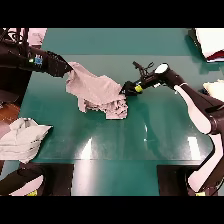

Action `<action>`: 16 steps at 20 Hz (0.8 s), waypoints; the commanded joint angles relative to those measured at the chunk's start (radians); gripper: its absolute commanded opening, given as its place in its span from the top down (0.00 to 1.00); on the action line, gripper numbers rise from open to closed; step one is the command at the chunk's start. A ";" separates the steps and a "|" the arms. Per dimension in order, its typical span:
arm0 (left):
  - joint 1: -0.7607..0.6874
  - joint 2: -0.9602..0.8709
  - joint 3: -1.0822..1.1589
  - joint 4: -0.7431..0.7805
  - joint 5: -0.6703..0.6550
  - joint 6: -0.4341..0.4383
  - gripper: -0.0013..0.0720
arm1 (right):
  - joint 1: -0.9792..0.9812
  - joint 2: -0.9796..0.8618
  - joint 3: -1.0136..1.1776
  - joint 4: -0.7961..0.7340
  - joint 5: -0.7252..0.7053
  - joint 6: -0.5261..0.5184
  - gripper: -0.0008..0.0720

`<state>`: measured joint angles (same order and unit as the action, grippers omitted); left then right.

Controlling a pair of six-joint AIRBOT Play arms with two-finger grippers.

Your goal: Fold the shirts.

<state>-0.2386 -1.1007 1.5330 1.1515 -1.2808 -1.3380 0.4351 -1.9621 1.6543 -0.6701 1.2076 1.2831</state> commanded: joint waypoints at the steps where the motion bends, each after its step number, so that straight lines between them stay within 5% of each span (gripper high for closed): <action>1: 0.000 0.000 0.001 0.001 -0.020 -0.001 0.95 | 0.008 -0.029 0.082 -0.061 0.013 -0.002 0.97; 9: 0.000 0.001 0.313 0.023 0.022 -0.002 0.95 | -0.157 0.286 0.369 -0.335 0.141 0.002 0.97; 16: 0.000 0.060 0.576 -0.103 0.113 -0.021 0.95 | -0.300 0.746 0.328 -0.336 -0.044 -0.004 0.97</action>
<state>-0.2394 -1.0744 2.0441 1.1152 -1.2304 -1.3529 0.1844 -1.3926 2.0171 -0.9833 1.2545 1.2831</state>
